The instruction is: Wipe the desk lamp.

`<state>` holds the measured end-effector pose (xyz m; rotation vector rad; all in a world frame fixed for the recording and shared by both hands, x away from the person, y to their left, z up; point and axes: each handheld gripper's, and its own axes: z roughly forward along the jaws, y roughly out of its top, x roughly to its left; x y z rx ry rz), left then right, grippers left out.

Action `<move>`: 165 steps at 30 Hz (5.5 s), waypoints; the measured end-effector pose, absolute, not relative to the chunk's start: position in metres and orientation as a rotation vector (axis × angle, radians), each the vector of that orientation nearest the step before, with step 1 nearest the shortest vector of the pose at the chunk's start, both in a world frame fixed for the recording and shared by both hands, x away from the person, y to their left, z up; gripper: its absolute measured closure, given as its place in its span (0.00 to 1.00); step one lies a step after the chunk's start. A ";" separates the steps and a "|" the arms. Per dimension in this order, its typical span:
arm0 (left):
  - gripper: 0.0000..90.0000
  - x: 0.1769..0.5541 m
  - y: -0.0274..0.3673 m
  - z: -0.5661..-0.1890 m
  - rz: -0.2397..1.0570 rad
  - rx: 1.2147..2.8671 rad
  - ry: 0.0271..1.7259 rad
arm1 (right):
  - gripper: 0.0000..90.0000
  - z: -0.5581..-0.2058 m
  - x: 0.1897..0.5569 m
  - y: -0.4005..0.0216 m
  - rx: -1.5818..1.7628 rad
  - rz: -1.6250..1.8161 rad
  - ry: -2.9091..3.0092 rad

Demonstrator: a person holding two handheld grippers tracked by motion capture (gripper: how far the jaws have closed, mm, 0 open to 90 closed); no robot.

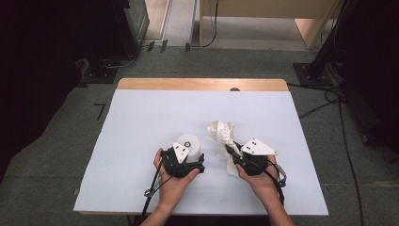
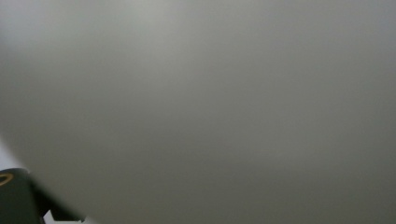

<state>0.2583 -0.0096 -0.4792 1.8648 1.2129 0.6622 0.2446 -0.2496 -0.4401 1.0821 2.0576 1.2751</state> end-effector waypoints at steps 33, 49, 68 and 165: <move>0.09 0.281 0.054 -0.450 0.021 1.755 0.705 | 0.83 -0.439 0.226 -0.206 0.747 1.285 2.279; 0.09 0.279 0.047 -0.452 0.026 1.821 0.684 | 0.83 -0.447 0.232 -0.206 0.775 1.208 2.335; 0.09 0.278 0.043 -0.454 0.052 1.857 0.672 | 0.83 -0.447 0.234 -0.206 0.780 1.193 2.367; 0.09 0.283 0.042 -0.448 -0.006 1.778 0.713 | 0.84 -0.454 0.237 -0.216 0.764 1.272 2.291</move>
